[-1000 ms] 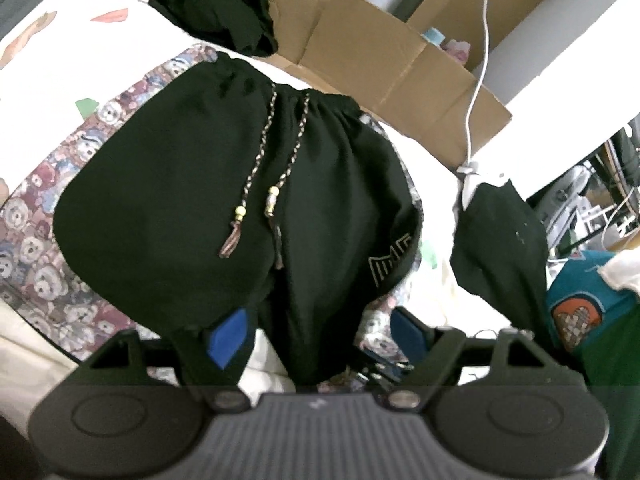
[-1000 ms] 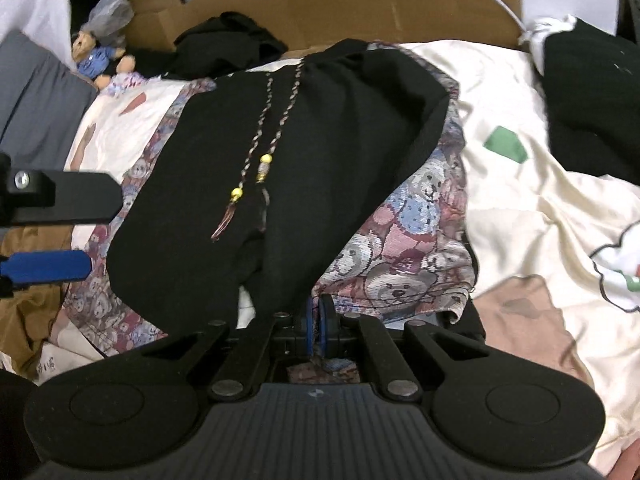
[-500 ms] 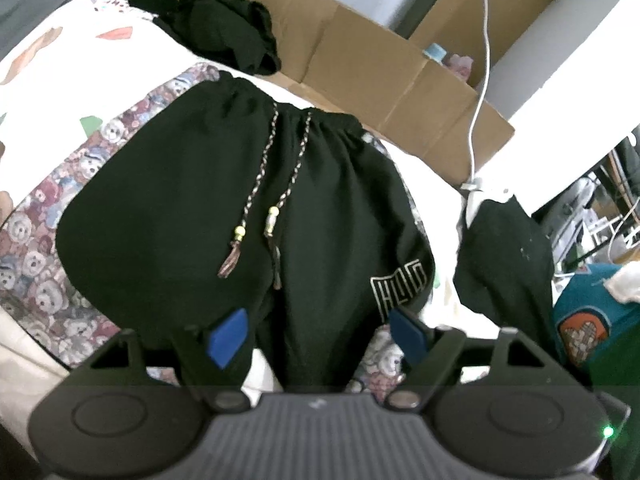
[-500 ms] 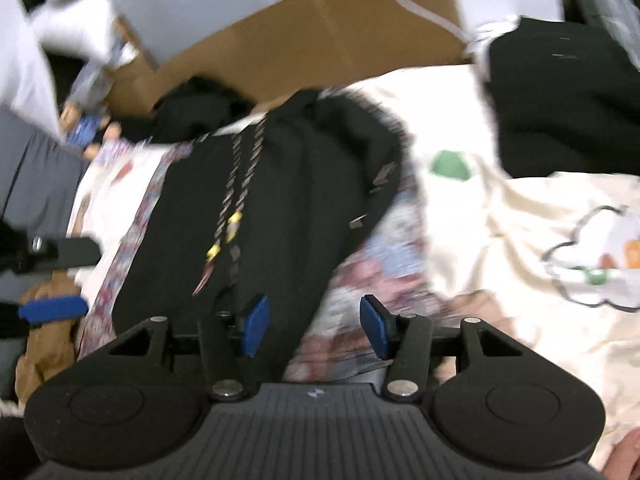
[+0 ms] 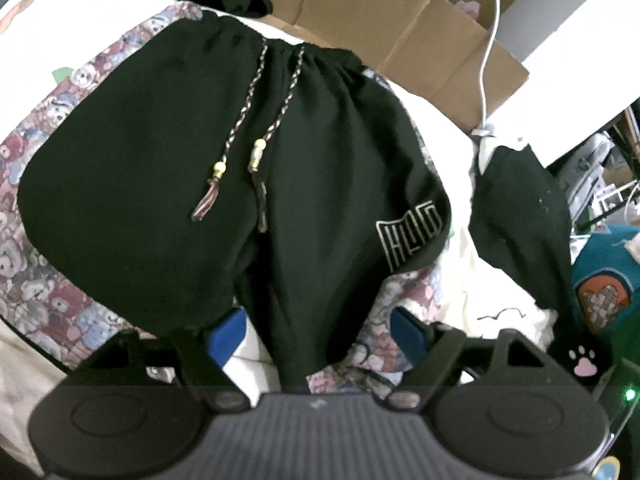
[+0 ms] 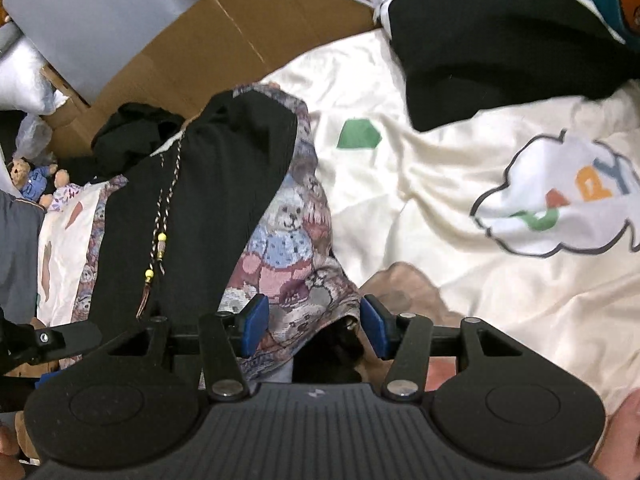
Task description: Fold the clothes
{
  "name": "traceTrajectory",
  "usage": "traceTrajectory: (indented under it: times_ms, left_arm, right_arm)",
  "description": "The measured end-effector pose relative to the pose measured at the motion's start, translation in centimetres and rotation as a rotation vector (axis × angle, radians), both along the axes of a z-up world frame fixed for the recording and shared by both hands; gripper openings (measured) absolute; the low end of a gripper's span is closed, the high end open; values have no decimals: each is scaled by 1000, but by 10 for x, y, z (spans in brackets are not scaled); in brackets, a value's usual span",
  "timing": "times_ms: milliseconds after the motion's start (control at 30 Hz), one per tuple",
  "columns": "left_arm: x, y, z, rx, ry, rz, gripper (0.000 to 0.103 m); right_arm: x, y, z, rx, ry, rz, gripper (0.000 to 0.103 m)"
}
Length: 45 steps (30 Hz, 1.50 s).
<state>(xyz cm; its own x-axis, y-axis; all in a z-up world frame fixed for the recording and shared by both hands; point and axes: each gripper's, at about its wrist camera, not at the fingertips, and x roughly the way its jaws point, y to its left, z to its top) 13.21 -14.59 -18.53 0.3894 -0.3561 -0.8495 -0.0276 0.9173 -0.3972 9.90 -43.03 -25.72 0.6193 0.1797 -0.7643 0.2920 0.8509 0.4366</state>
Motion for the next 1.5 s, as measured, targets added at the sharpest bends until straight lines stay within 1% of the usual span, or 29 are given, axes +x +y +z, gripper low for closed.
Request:
traceTrajectory:
  times_ms: [133,167,200,267,300,333,400,433,500,567,733,867,1000,1100,1200,1333,1367,1400,1433,1467,1500]
  left_arm:
    - [2,2,-6,1,10,3,81]
    - [3,2,-7,0,13,3,81]
    - [3,1,-8,-2,14,1,81]
    - [3,0,-9,-11,18,1,81]
    - [3,0,-10,-17,20,1,81]
    - [3,0,-10,-22,20,3,81]
    - [2,0,-8,-30,17,6,81]
    - [1,1,-7,-36,14,8,81]
    - [-1,4,-4,-44,10,15,81]
    - [-2,9,0,-50,4,26,81]
    - [-5,26,12,-57,-19,66,81]
    - [-7,39,24,-56,-40,93,81]
    - [-5,44,30,-58,-47,109,81]
    - [-4,41,30,-63,-46,104,81]
    - [-4,39,27,-68,-41,108,81]
    - [-6,37,29,-69,-55,119,81]
    - [-6,37,29,-69,-57,119,81]
    - [-5,37,30,-68,-61,119,81]
    - [-5,37,31,-68,-64,119,81]
    - [-6,37,33,-68,-67,119,81]
    - [-6,38,34,-68,-70,119,81]
  right_arm:
    - [1,1,-9,17,22,-38,55]
    - [1,2,-13,21,24,-36,53]
    - [1,4,-15,21,22,-28,37]
    - [-1,6,-14,10,15,-16,15]
    - [-3,7,-12,-7,12,-19,10]
    - [-5,7,-9,-17,3,-24,8]
    - [-9,10,-1,-8,-28,-33,7]
    - [-11,12,3,0,-46,-31,7]
    - [-11,20,12,-7,-81,9,7]
    - [-11,39,23,-38,-123,103,7]
    - [-9,75,32,-49,-157,216,7]
    - [-6,95,36,-47,-169,278,7]
    - [1,114,36,-56,-136,333,7]
    - [2,119,29,-79,-87,346,8]
    - [2,115,20,-84,-26,336,8]
    - [1,103,21,-59,-13,303,11]
    - [0,100,22,-58,-12,292,16]
    - [0,97,23,-56,-11,280,29]
    - [-1,93,25,-49,-14,265,36]
    - [-2,90,27,-43,-18,253,46]
    - [-3,89,28,-34,-26,250,48]
